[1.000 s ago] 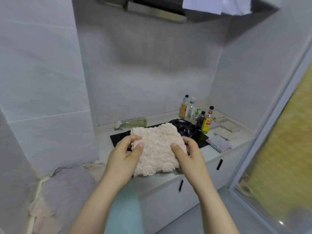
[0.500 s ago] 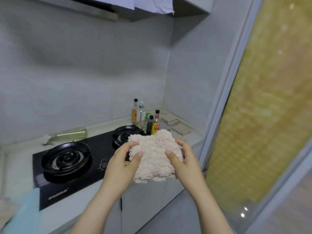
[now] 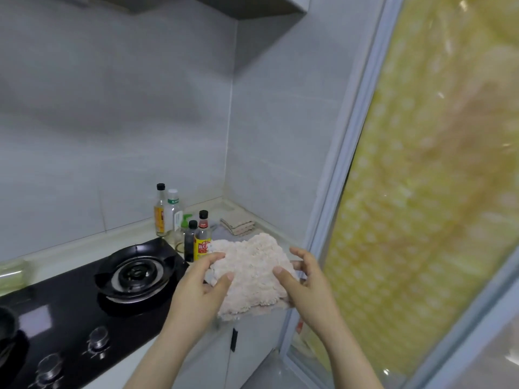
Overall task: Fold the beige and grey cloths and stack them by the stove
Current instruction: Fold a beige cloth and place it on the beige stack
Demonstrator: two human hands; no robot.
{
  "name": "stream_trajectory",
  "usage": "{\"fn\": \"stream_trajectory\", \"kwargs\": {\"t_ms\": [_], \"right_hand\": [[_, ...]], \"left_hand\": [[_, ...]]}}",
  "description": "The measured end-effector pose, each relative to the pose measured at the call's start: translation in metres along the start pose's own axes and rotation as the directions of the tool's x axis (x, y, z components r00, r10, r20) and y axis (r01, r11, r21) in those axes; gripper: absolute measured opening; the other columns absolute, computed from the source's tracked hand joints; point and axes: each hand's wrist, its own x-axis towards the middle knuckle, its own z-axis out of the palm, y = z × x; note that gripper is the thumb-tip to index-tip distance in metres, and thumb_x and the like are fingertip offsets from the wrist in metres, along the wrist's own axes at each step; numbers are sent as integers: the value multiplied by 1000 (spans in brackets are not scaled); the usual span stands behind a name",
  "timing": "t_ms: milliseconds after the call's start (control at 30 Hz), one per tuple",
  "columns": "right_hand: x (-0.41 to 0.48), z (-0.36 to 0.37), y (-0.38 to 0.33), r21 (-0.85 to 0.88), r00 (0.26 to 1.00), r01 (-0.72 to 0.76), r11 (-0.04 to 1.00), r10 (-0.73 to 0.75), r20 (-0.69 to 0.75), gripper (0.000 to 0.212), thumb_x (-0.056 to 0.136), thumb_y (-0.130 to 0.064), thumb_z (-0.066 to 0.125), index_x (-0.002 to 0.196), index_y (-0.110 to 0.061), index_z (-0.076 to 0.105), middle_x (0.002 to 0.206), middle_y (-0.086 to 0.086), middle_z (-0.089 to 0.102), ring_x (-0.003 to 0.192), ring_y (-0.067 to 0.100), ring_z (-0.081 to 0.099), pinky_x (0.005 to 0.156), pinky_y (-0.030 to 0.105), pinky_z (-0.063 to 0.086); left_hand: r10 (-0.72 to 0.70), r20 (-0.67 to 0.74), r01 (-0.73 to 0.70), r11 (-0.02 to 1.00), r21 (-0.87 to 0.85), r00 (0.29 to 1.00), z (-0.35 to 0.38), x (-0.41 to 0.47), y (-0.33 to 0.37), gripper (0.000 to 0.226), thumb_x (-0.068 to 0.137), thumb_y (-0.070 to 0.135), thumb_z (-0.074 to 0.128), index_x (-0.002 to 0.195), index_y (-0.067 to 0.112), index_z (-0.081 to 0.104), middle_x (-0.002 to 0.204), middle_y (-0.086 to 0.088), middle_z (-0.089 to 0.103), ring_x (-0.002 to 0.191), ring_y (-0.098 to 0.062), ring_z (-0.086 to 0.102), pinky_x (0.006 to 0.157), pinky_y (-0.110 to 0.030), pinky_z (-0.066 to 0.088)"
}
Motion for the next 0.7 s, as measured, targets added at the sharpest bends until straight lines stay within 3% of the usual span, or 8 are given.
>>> {"fn": "stream_trajectory", "kwargs": {"t_ms": [67, 233, 333, 467, 567, 700], "right_hand": [[31, -7, 11, -6, 999, -22, 1000, 22, 27, 41, 90, -31, 65, 125, -40, 45, 110, -7, 53, 79, 13, 61, 65, 24, 54], [105, -21, 40, -11, 997, -61, 998, 61, 51, 38, 91, -25, 65, 121, -38, 47, 107, -8, 51, 76, 12, 55, 63, 25, 52], [164, -34, 69, -43, 994, -57, 997, 61, 89, 40, 91, -27, 65, 126, -35, 47, 114, -3, 55, 88, 17, 63, 68, 27, 57], [240, -54, 101, -51, 979, -91, 994, 99, 176, 42, 93, -18, 59, 132, -26, 46, 117, 0, 57, 91, 14, 64, 61, 18, 54], [293, -63, 125, -58, 958, -117, 991, 128, 255, 42, 93, -16, 61, 132, -23, 47, 116, -2, 58, 91, 5, 62, 57, 12, 50], [348, -61, 160, -99, 923, -183, 978, 206, 325, 43, 92, -14, 62, 130, -24, 45, 116, -5, 56, 91, -1, 57, 55, 8, 47]], "left_hand": [[-22, 3, 22, 1000, 17, 1000, 18, 27, -3, 33, 87, 27, 63, 118, 35, 55, 115, -13, 60, 55, -8, 49, 55, -24, 41], [-24, 33, 22, 997, 69, 999, 61, 91, -16, 40, 87, 31, 64, 124, 36, 53, 124, 10, 52, 63, -12, 57, 62, -23, 47], [-53, 48, 50, 996, 80, 997, 96, 135, -30, 42, 86, 27, 65, 126, 34, 52, 117, 3, 57, 56, -9, 58, 60, -19, 47], [-123, 53, 119, 991, 65, 991, 144, 191, -42, 40, 87, 21, 64, 123, 33, 52, 116, 6, 56, 73, -16, 66, 70, -24, 50], [-192, 22, 192, 981, -14, 981, 179, 230, -53, 33, 87, 11, 63, 113, 31, 57, 99, 2, 64, 59, -15, 63, 61, -26, 49], [-260, 7, 260, 966, 2, 966, 211, 274, -78, 31, 87, 14, 63, 108, 35, 56, 111, 4, 59, 69, -14, 63, 70, -28, 49]]}}
